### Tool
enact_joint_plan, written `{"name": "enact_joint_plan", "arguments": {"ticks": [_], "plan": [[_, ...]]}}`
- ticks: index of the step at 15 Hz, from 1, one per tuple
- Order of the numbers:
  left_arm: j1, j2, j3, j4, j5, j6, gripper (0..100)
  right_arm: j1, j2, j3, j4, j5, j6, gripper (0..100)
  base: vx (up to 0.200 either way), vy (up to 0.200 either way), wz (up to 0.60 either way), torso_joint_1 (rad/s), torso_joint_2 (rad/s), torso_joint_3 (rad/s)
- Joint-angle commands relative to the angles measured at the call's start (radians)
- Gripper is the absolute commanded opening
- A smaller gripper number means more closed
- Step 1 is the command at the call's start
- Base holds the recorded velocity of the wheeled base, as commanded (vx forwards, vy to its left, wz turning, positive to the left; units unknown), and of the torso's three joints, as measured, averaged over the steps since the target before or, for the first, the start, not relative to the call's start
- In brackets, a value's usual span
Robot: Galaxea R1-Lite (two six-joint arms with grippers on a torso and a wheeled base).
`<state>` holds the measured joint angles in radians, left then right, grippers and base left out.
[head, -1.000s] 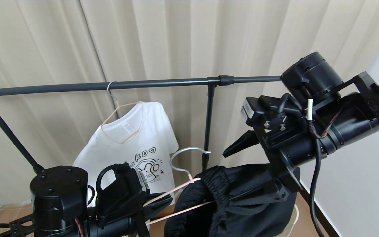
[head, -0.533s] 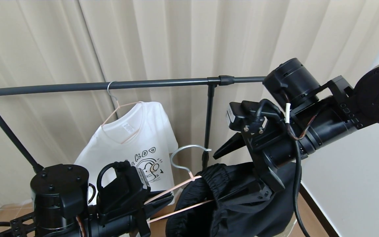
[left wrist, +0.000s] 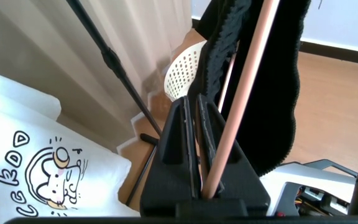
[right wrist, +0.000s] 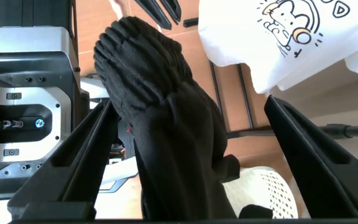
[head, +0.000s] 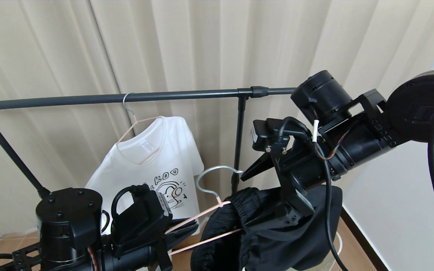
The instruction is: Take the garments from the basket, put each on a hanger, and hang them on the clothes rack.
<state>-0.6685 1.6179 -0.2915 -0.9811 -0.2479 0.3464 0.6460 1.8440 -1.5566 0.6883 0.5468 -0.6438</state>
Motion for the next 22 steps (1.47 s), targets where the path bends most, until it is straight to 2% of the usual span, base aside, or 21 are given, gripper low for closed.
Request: {"name": "enact_joint_plan", "arguments": {"ticks": [1,7,13,14,20,22], "plan": [[0.0,-0.001,0.0,-0.001,-0.001,0.0,0,0.0,0.004,0.0,0.0,0.001,-0.002,0,0.0,0.0,0.0,0.0,0.0,0.0],[0.0,-0.001,-0.003,-0.001,0.038,0.0,0,0.014,-0.022,0.006,0.002,0.001,0.0,0,0.0,0.0,0.0,0.0,0.0,0.0],[0.0,0.0,-0.011,-0.001,0.035,-0.003,0,0.015,-0.048,0.021,0.005,0.001,0.01,0,0.0,0.0,0.0,0.0,0.0,0.0],[0.0,0.002,-0.011,-0.001,0.035,-0.003,100,0.015,-0.051,0.026,0.004,0.001,0.012,0,0.0,0.0,0.0,0.0,0.0,0.0],[0.03,-0.012,-0.003,-0.002,0.021,-0.01,100,0.014,-0.086,0.089,-0.001,0.001,0.012,0,0.0,0.0,0.0,0.0,0.0,0.0],[0.058,-0.047,-0.008,-0.002,-0.039,-0.037,100,0.012,-0.095,0.099,0.0,-0.001,0.012,0,0.0,0.0,0.0,0.0,0.0,0.0]]}}
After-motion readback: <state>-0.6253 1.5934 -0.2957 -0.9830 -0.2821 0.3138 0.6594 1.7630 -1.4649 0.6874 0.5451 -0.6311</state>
